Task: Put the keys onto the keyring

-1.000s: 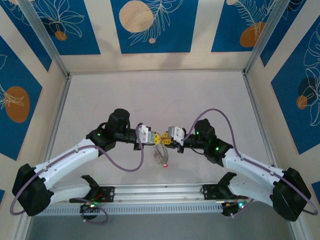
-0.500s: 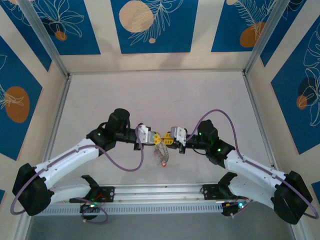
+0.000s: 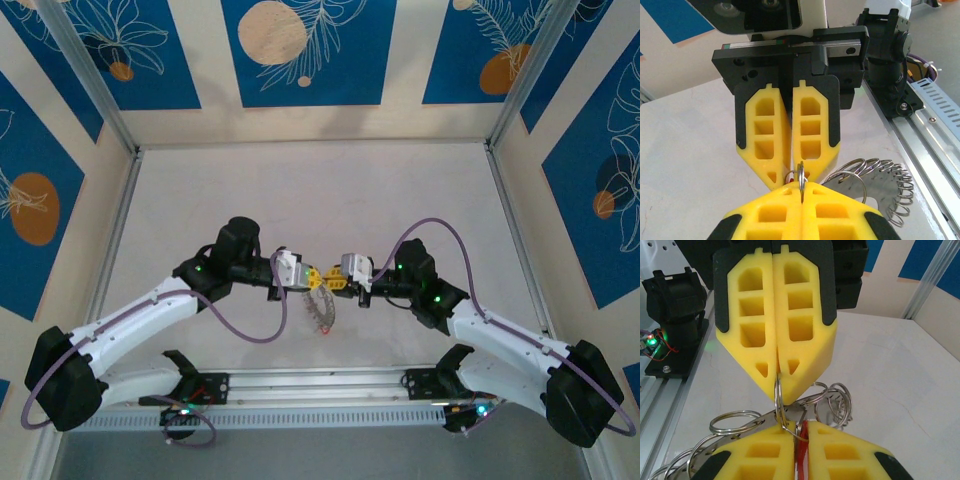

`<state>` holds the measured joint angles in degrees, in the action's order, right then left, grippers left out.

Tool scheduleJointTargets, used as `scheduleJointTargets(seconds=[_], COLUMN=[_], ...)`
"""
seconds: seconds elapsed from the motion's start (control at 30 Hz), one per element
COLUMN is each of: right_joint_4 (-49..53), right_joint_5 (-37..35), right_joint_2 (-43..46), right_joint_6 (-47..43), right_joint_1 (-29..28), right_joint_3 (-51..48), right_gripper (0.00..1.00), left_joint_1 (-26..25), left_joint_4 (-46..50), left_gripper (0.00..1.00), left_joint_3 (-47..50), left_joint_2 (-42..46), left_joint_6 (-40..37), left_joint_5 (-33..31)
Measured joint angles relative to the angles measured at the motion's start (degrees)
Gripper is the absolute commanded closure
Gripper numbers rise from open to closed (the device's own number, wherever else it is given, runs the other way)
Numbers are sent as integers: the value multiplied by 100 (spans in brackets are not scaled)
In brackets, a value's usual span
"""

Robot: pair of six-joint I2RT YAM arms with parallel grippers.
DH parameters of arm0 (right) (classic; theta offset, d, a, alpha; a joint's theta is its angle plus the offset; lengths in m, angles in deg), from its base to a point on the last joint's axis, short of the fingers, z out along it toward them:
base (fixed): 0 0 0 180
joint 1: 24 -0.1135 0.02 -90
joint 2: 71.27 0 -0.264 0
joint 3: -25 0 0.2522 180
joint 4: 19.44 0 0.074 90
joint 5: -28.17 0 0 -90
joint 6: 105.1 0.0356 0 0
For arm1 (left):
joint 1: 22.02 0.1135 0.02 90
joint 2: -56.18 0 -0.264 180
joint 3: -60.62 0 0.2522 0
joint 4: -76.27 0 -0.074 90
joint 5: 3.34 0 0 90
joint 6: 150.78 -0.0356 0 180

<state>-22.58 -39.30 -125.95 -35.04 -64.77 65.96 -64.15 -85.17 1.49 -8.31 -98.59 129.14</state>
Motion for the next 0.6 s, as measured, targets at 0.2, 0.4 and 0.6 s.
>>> scheduleJointTargets(seconds=[0.2, 0.4, 0.6], right_joint_4=[22, 33, 133], right_joint_5=[28, 42, 48], right_joint_2=[2, 2, 2], right_joint_6=[-20, -15, -20], right_joint_1=[4, 4, 4], right_joint_3=[0, -2, -2], right_gripper=[82, 89, 95], left_joint_1=[0, 0, 2], left_joint_4=[15, 33, 79], left_gripper=[100, 100, 100], left_joint_3=[0, 0, 0], left_joint_2=[-20, -24, -63], left_joint_6=[-4, -4, -7], left_joint_5=[2, 33, 33])
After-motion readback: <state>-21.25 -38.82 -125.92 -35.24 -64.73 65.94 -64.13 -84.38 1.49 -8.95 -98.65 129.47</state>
